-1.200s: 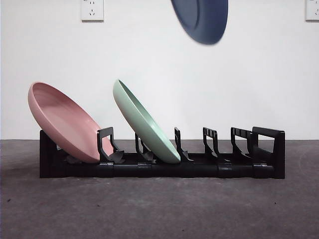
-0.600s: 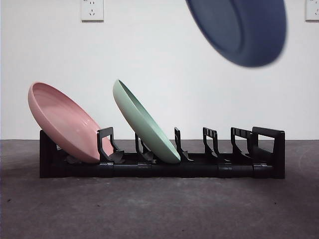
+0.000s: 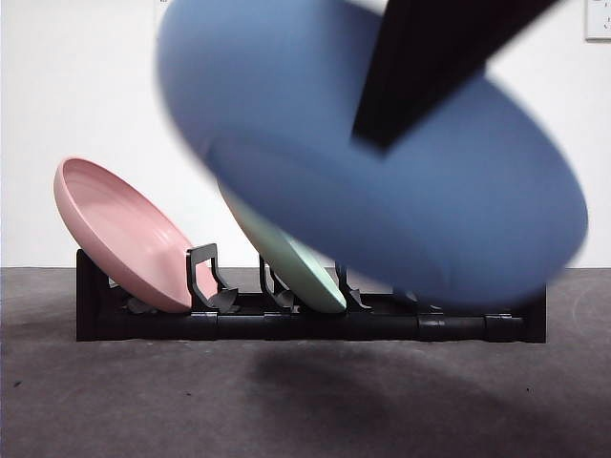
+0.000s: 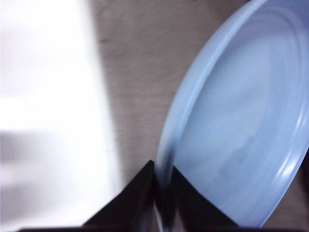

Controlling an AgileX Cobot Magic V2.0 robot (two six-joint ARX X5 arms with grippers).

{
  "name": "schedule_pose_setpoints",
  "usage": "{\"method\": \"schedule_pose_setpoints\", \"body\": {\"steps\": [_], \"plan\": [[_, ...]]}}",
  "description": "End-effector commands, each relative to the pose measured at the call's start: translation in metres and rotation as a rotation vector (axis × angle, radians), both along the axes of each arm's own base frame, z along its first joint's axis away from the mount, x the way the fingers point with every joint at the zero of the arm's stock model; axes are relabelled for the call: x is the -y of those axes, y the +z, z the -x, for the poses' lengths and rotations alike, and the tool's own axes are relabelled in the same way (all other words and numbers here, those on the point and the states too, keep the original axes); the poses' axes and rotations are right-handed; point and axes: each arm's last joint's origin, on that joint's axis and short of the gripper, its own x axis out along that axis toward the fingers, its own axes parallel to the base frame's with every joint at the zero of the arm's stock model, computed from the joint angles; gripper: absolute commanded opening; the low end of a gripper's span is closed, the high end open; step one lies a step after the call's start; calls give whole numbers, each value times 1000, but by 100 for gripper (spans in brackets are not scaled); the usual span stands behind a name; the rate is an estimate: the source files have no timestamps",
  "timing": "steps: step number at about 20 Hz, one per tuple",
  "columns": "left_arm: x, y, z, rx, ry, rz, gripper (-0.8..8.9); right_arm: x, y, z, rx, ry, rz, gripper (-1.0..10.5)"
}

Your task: Place the plate

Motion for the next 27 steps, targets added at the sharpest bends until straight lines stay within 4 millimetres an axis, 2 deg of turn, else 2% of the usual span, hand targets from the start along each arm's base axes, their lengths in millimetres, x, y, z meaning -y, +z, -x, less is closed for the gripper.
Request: {"method": "schedule_pose_setpoints", "body": {"steps": [1, 5, 10, 14, 22, 26, 27], "plan": [[0, 6, -3, 20, -8, 0, 317, -13, -9, 2, -21, 34, 35, 14], [0, 5, -4, 15, -8, -1, 317, -25, -23, -12, -93, 42, 66, 15], [0, 5, -4, 15, -8, -1, 317, -34, -30, -46, -191, -18, -11, 15], [0, 5, -4, 15, -9, -1, 317, -39, -43, -63, -278, -39, -18, 15], [0, 5, -4, 15, -9, -1, 317, -50, -78, -71, -338, -69, 112, 15], [0, 5, -4, 15, -9, -1, 317, -50, -80, -71, -352, -104, 114, 23], [0, 5, -4, 15, -9, -1, 317, -50, -80, -71, -356, -113, 111, 64]]}}
